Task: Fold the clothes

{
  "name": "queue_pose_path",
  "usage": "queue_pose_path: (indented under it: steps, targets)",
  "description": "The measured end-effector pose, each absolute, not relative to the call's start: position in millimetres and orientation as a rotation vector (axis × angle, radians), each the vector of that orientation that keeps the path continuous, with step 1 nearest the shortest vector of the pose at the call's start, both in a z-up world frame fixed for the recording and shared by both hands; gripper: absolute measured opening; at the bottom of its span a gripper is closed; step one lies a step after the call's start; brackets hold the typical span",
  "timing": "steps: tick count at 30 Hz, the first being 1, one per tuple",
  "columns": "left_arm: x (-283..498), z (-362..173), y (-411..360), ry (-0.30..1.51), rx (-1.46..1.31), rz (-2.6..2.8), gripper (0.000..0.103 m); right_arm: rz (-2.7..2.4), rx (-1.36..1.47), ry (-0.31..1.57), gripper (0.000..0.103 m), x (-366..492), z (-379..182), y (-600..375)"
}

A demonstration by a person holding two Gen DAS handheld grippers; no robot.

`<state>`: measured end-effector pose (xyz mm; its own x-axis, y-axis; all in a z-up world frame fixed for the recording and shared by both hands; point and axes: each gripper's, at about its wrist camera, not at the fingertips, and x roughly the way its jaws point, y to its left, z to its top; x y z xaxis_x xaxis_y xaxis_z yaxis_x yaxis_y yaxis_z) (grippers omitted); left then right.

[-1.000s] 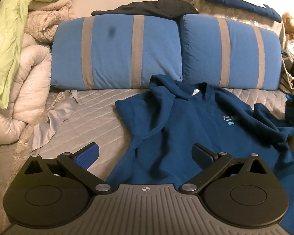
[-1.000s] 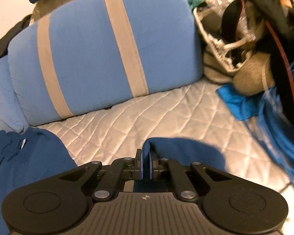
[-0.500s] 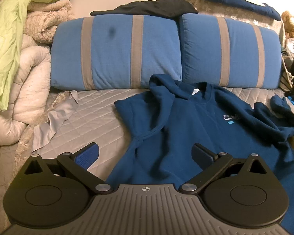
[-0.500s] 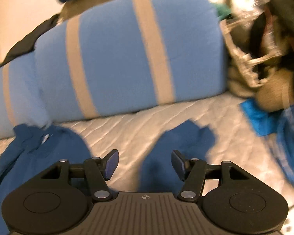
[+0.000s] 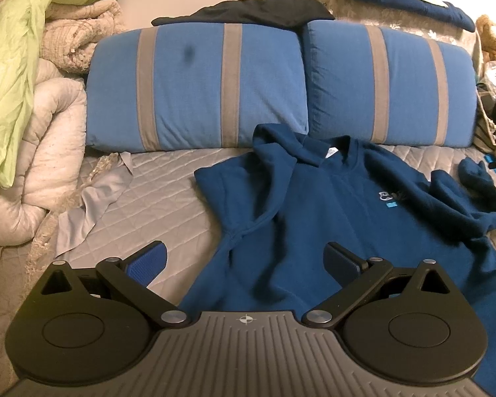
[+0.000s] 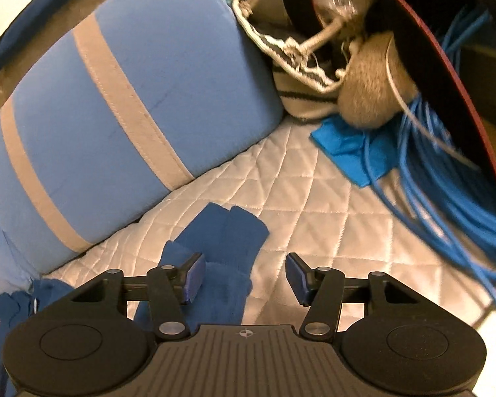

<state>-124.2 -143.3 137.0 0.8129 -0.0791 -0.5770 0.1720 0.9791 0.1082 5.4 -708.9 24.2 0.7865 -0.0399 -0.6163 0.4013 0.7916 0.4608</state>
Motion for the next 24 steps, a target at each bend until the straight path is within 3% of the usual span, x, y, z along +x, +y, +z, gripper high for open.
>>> queue_pose_path:
  steps: [6,7,8,9,13,18,24]
  targets:
    - [-121.8,136.4,-146.1,0.614,0.170,-0.132,0.103,-0.229,0.678,0.662,0.055,24.2,6.8,-712.2]
    - [-121.3,136.1,-146.4,0.615,0.172,-0.131,0.103,-0.215,0.684,0.668,0.050,26.8,4.5,-711.9]
    - [-120.8,135.9,-146.9,0.616,0.174,-0.132,0.103,-0.201,0.691,0.674,0.031,29.4,2.3,-711.7]
    - [-120.4,135.6,-147.4,0.617,0.176,-0.132,0.103,-0.189,0.695,0.679,0.022,31.9,0.4,-711.4]
    - [-118.6,135.1,-149.1,0.622,0.179,-0.134,0.103,-0.228,0.549,0.643,0.019,34.2,22.3,-702.8]
    - [-120.6,135.0,-151.3,0.618,0.188,-0.141,0.103,-0.260,0.407,0.548,0.018,21.2,90.5,-712.6]
    - [-121.4,134.9,-149.9,0.606,0.174,-0.157,0.103,-0.333,0.428,0.353,0.017,-54.2,162.2,-768.1]
